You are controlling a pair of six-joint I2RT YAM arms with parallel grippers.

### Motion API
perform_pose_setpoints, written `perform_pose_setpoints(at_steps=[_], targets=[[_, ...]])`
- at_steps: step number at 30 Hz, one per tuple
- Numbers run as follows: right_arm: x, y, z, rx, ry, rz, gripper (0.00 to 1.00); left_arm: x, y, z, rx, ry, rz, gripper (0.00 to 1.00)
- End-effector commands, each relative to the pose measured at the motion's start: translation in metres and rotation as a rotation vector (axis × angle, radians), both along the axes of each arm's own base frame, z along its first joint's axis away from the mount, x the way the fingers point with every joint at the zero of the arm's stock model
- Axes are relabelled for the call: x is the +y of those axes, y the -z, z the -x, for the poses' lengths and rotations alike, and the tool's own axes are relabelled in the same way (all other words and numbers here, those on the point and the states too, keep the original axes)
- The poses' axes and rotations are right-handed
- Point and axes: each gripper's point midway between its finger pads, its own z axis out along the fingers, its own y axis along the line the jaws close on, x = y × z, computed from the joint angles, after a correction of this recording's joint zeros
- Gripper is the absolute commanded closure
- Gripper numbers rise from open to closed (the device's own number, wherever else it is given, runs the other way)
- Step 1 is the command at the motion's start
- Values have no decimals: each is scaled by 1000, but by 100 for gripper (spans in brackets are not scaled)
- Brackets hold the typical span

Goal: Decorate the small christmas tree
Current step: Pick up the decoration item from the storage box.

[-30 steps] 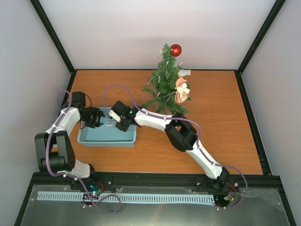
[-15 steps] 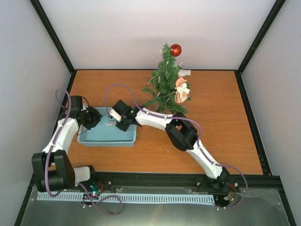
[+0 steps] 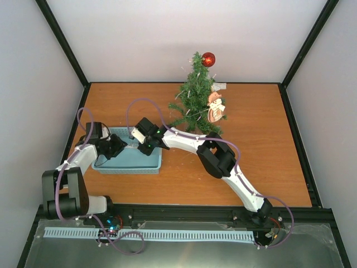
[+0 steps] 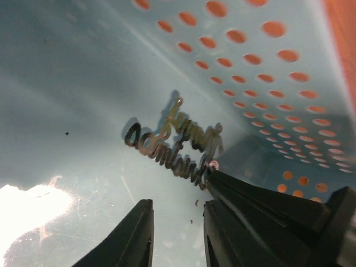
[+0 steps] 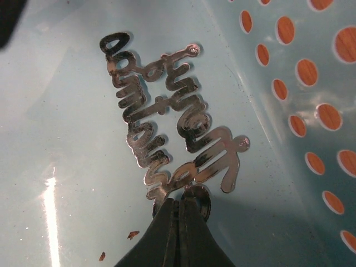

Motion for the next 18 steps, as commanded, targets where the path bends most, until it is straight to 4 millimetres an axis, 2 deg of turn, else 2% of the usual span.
perform_pose_setpoints(at_steps=[1, 7, 11, 16, 18], targets=[[-11, 13, 12, 57, 4, 39, 97, 4, 7, -6, -56, 46, -56, 73], [-11, 15, 13, 64, 1, 36, 97, 8, 27, -3, -26, 70, -111, 74], [-11, 16, 13, 63, 1, 37, 97, 14, 39, -3, 1, 47, -142, 65], [-11, 17, 14, 71, -1, 33, 97, 30, 32, -20, -33, -7, -216, 63], [-11, 19, 15, 75, -2, 35, 97, 31, 29, -25, -45, -14, -216, 62]])
